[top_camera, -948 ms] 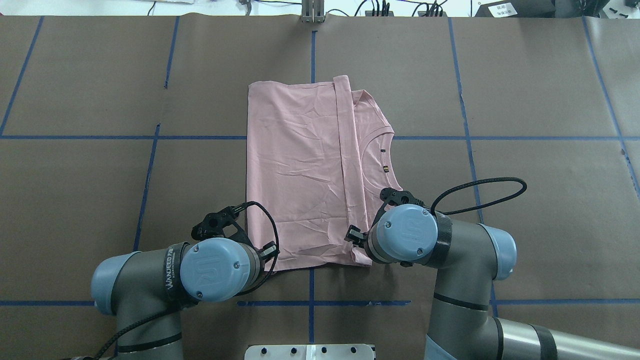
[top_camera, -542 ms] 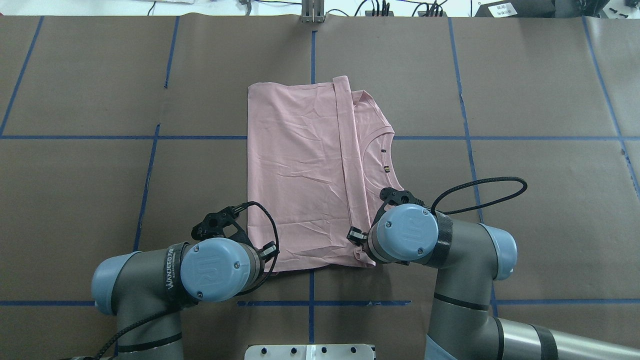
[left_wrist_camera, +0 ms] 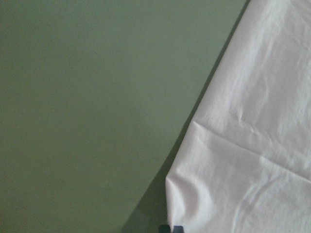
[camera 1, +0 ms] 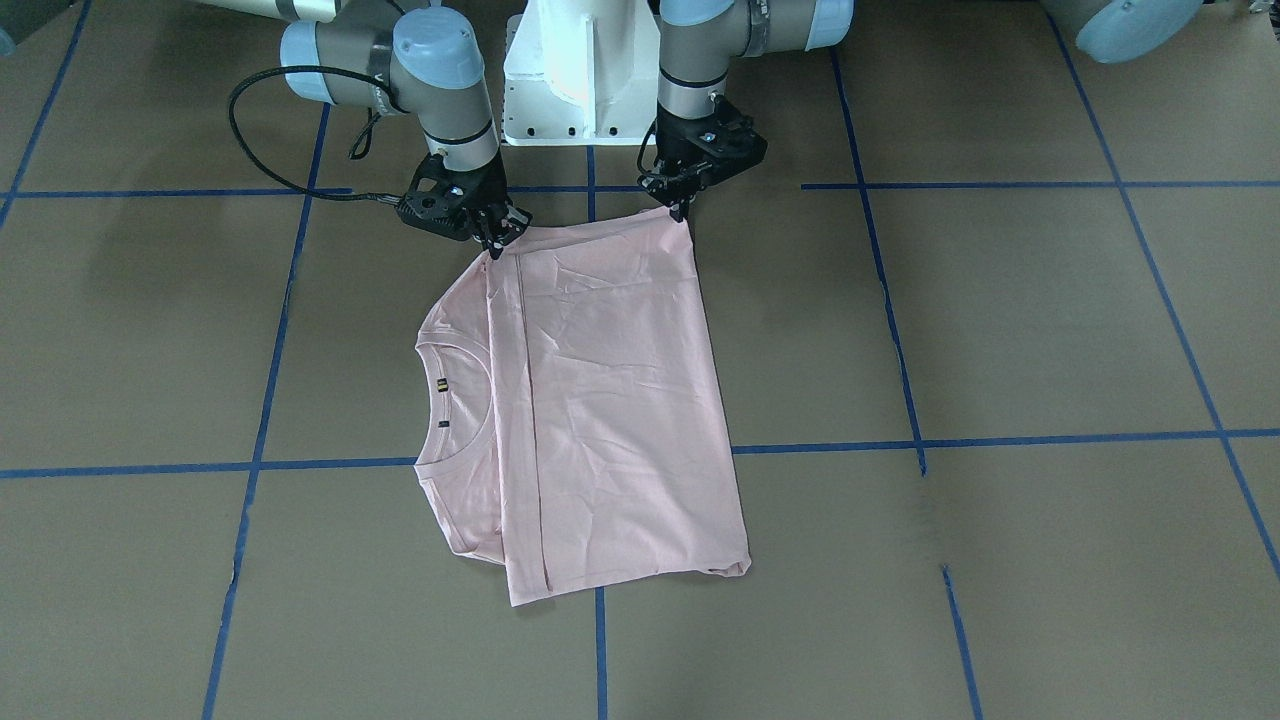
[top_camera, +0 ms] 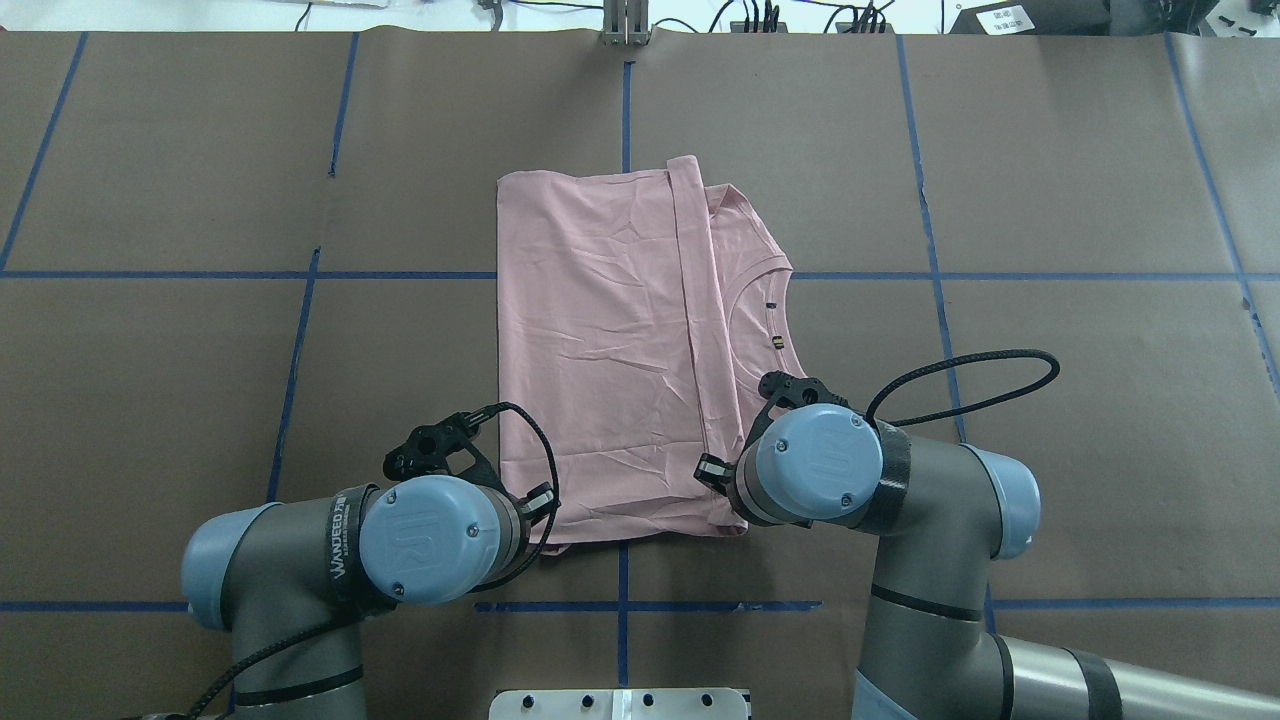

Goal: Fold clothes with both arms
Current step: 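Lower the right gripper and grasp the near edge beside the left gripper, then lift the near edge with both grippers and fold it toward the collar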

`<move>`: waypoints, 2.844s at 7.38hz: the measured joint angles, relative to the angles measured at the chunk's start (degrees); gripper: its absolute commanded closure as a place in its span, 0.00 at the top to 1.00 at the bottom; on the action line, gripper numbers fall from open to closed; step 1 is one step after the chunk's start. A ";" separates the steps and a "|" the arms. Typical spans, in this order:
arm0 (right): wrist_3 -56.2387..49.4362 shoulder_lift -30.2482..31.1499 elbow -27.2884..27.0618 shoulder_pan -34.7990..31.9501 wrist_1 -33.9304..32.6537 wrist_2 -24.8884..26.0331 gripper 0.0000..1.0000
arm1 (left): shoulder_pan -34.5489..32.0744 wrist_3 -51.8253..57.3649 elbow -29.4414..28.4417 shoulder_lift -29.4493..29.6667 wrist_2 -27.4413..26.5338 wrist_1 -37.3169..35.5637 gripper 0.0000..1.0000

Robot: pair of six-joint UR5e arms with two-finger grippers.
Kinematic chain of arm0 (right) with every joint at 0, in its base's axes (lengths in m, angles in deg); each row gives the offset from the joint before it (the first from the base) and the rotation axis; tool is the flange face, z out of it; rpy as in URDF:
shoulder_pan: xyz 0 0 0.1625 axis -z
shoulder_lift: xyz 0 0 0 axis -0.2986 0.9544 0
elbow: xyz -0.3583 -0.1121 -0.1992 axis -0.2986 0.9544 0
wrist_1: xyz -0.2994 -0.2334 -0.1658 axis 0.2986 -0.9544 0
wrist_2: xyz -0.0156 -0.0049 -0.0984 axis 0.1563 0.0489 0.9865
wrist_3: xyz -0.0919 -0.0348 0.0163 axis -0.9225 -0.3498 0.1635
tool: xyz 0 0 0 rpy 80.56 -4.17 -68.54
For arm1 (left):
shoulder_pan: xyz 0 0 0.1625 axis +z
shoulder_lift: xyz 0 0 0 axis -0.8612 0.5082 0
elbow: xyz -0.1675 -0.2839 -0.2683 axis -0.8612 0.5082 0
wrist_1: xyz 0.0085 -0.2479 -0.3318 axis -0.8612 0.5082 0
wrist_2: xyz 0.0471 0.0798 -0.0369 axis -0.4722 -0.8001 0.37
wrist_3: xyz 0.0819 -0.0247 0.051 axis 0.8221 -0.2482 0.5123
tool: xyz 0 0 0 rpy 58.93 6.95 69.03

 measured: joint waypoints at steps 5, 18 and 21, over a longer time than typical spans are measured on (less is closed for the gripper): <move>0.05 1.33 -3.49 -0.28 0.15 -0.26 0.00 | 0.52 0.00 2.59 -1.51 -0.16 -0.41 0.00; -0.94 -0.88 -5.67 -7.12 1.96 -6.42 0.00 | -5.08 4.92 7.26 -4.36 2.24 5.51 0.00; -1.68 -3.36 -0.26 -11.95 5.82 -6.58 0.00 | -11.52 6.41 0.07 -1.06 2.22 10.21 0.00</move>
